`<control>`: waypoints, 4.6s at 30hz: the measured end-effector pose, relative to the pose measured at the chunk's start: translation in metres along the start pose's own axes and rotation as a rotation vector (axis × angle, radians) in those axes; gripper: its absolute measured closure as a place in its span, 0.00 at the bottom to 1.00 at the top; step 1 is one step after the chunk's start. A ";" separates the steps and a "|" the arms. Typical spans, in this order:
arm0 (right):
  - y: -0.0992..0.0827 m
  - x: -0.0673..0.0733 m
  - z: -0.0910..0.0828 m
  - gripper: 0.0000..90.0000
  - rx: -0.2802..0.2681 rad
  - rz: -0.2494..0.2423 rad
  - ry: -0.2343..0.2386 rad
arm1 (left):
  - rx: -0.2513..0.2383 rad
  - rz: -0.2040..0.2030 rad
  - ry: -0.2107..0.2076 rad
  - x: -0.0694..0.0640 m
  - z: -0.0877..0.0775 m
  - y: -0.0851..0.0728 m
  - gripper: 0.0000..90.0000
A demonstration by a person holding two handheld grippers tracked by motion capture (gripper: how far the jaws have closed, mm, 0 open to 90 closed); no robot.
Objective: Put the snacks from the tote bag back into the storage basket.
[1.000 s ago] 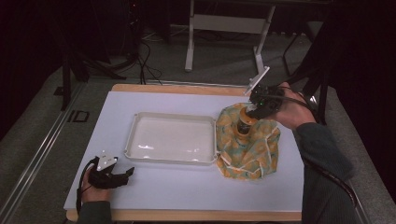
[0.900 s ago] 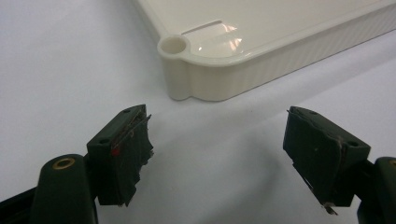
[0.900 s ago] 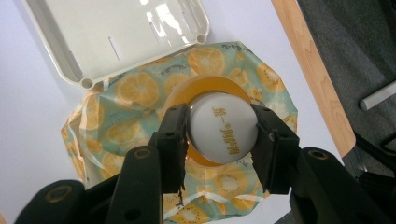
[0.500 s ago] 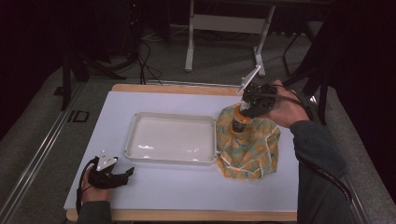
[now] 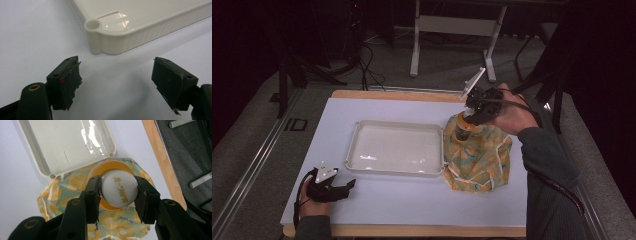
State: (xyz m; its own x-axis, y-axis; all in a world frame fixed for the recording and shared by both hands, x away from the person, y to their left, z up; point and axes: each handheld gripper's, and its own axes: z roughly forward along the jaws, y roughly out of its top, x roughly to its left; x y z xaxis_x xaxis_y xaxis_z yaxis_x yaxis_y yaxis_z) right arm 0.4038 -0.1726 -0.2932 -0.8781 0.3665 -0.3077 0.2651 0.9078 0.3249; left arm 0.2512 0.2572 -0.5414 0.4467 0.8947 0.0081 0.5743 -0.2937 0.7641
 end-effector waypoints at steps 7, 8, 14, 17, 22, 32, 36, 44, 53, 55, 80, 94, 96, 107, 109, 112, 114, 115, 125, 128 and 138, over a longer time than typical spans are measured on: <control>0.007 0.002 0.001 0.65 -0.009 -0.005 0.007 | -0.001 -0.001 0.000 0.000 0.000 0.000 0.26; 0.008 0.003 0.001 0.65 -0.011 -0.006 0.008 | -0.002 -0.001 0.000 0.000 0.000 0.000 0.26; 0.014 0.005 0.000 0.65 -0.024 -0.012 0.014 | -0.005 -0.004 -0.002 0.000 0.000 0.000 0.26; 0.016 0.006 0.000 0.65 -0.028 -0.015 0.018 | -0.006 -0.003 -0.001 0.000 -0.001 0.000 0.26; 0.021 0.009 0.003 0.65 -0.026 -0.022 0.022 | -0.006 -0.003 -0.002 0.000 -0.001 0.000 0.26; 0.032 0.014 0.006 0.65 -0.036 -0.039 0.036 | -0.005 -0.003 -0.004 0.000 0.000 0.000 0.26; 0.037 0.016 0.007 0.65 -0.036 -0.041 0.041 | -0.005 -0.003 -0.004 0.000 0.000 0.000 0.26; 0.044 0.019 0.010 0.65 -0.037 -0.056 0.054 | -0.005 -0.004 -0.006 0.000 0.000 0.000 0.26; 0.050 0.024 0.014 0.65 -0.037 -0.078 0.063 | -0.004 -0.004 -0.006 0.001 0.000 0.000 0.26; 0.052 0.026 0.015 0.65 -0.036 -0.083 0.066 | -0.005 -0.003 -0.006 0.000 -0.001 0.000 0.26; 0.060 0.038 0.030 0.65 -0.038 -0.092 0.116 | -0.005 -0.003 -0.006 0.000 -0.001 0.000 0.26; 0.058 0.048 0.041 0.65 -0.027 -0.093 0.140 | -0.005 0.000 -0.006 0.000 -0.001 0.000 0.26; 0.057 0.049 0.043 0.65 -0.025 -0.093 0.143 | -0.004 0.000 -0.006 0.000 -0.001 0.000 0.26; 0.053 0.054 0.046 0.65 -0.042 -0.104 0.160 | -0.003 -0.001 -0.007 0.000 -0.001 0.000 0.26; 0.053 0.055 0.048 0.65 -0.037 -0.100 0.166 | -0.003 -0.001 -0.007 0.000 -0.001 0.000 0.26; 0.051 0.056 0.052 0.65 -0.034 -0.101 0.174 | -0.003 -0.001 -0.007 0.000 -0.001 0.000 0.26; 0.050 0.056 0.055 0.65 -0.030 -0.102 0.177 | -0.003 -0.001 -0.007 0.000 -0.001 0.000 0.26; 0.050 0.057 0.056 0.65 -0.025 -0.098 0.177 | -0.003 -0.002 -0.007 0.000 -0.001 0.000 0.26; 0.046 0.062 0.062 0.65 -0.019 -0.111 0.188 | -0.003 -0.001 -0.006 0.000 -0.001 0.000 0.26; 0.046 0.065 0.063 0.65 -0.014 -0.113 0.193 | -0.002 -0.001 -0.006 0.000 -0.001 0.000 0.26; 0.043 0.069 0.067 0.65 -0.010 -0.110 0.207 | -0.005 -0.002 -0.006 0.000 -0.001 0.000 0.26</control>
State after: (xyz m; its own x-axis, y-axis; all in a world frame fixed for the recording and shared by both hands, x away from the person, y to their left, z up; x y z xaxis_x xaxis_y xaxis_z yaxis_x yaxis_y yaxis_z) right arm 0.3817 -0.0947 -0.3600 -0.9646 0.2154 -0.1520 0.1608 0.9376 0.3084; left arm 0.2506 0.2578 -0.5409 0.4498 0.8931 0.0028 0.5716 -0.2902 0.7675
